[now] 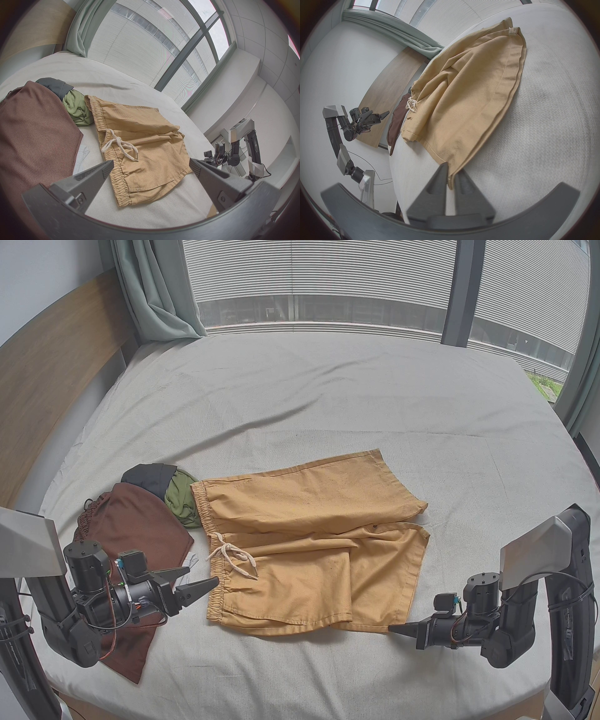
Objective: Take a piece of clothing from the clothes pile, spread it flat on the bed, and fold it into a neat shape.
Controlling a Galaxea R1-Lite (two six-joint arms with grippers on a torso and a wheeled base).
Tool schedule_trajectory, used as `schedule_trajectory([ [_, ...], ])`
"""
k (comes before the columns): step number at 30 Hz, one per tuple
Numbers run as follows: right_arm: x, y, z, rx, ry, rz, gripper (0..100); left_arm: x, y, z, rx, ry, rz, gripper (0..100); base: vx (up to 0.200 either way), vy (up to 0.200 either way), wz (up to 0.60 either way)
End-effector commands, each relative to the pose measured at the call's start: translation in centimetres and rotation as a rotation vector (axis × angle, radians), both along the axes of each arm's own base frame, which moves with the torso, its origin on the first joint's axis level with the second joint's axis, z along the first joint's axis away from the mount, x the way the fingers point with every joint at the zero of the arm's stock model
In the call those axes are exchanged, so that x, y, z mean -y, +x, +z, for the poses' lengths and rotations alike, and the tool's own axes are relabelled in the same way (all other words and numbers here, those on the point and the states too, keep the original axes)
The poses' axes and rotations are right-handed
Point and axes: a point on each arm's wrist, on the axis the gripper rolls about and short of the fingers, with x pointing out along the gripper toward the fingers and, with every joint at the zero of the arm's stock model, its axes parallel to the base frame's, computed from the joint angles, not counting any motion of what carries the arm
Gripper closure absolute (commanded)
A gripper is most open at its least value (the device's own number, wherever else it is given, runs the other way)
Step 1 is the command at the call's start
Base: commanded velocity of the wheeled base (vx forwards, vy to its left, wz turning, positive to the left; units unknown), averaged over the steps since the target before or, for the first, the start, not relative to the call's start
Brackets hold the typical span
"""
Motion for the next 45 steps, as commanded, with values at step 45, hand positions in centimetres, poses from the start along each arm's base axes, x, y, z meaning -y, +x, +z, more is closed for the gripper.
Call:
schedule_trajectory([
  [45,5.0,-1.8,2.9,0.027,-0.045,-0.156,100,-1.2,0.5,-4.2,-0.15,0.0,0.014,0,0.0,0.0,0.0],
])
